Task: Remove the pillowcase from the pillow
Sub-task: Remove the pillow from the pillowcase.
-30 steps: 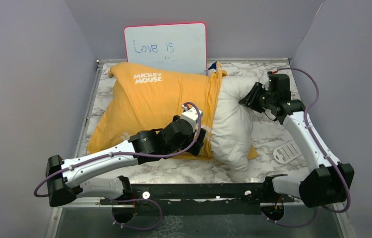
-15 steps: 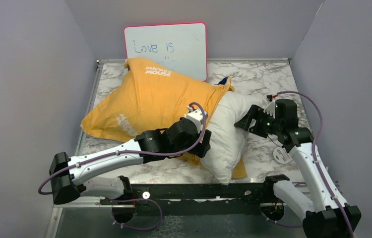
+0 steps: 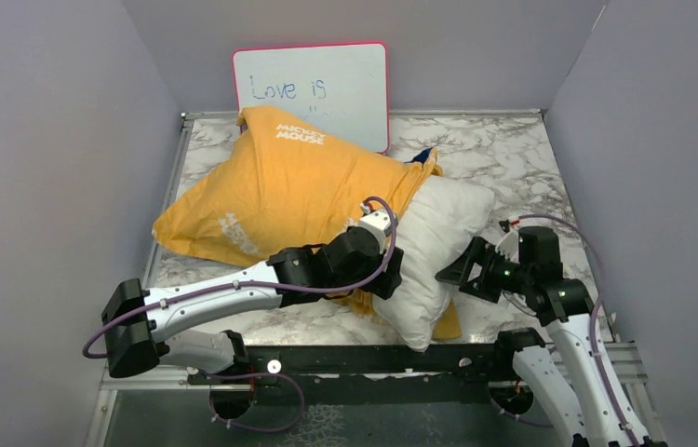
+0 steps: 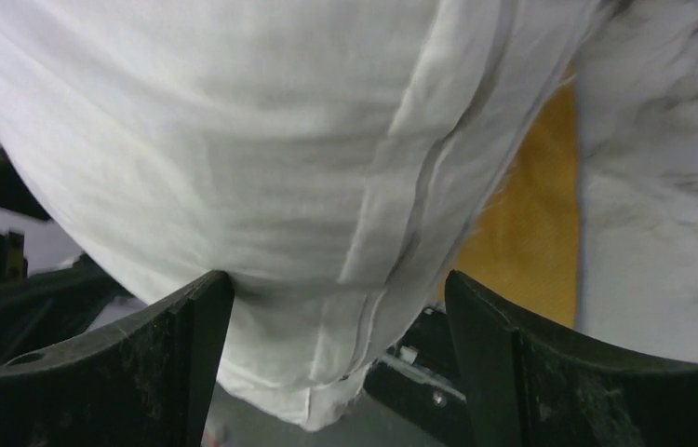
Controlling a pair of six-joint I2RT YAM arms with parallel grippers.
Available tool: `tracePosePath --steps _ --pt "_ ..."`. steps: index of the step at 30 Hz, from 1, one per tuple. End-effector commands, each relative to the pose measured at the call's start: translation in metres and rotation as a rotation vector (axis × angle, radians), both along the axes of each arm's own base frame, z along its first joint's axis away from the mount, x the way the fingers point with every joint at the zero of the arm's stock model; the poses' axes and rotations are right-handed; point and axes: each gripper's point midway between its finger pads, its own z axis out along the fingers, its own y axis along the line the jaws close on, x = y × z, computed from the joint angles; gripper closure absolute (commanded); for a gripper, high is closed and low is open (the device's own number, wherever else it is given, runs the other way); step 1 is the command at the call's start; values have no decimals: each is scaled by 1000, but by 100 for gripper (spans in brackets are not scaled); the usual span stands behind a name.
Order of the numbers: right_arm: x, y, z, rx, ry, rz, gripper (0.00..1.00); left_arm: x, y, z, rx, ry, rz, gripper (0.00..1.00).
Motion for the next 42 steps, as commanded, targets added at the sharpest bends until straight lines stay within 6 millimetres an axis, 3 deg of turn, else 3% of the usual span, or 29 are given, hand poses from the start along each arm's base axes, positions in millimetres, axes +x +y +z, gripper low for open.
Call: tracePosePath --steps 1,5,9,12,13,15,18,22,26,31,34,36,38,42 --pt "-42 46 -4 324 76 240 12 -2 -5 -7 -4 8 -8 23" --pt "-43 55 -3 422 6 277 13 0 -5 -9 6 4 -6 23" --pt "-13 46 -11 325 11 175 66 3 -6 -7 5 -6 5 21" --pt "23 6 -14 52 10 -58 95 5 1 1 -11 -18 40 18" --pt "34 -11 -10 -39 -15 -128 99 5 5 3 -17 -23 50 18" --pt "56 -50 3 -221 -87 -293 99 6 15 6 -30 -33 79 17" --pt "78 -78 28 -329 -180 -415 99 5 26 6 -45 -39 110 15" --pt "93 -60 46 -248 -214 -358 99 -1 20 1 -72 -4 92 14" --pt "100 -45 50 -178 -221 -319 99 0 -10 -3 -159 33 65 14" --pt "105 -40 60 -159 -241 -299 100 12 -48 -6 -290 59 104 17" --pt "103 -40 59 -166 -237 -290 99 27 -54 -14 -293 42 176 23" --pt "102 -41 58 -176 -234 -286 99 38 -51 -21 -280 21 238 31" --pt "102 -43 56 -190 -231 -289 99 47 -46 -26 -265 -6 288 45" --pt "105 -54 56 -245 -239 -317 100 56 -28 -34 -214 -47 364 86"
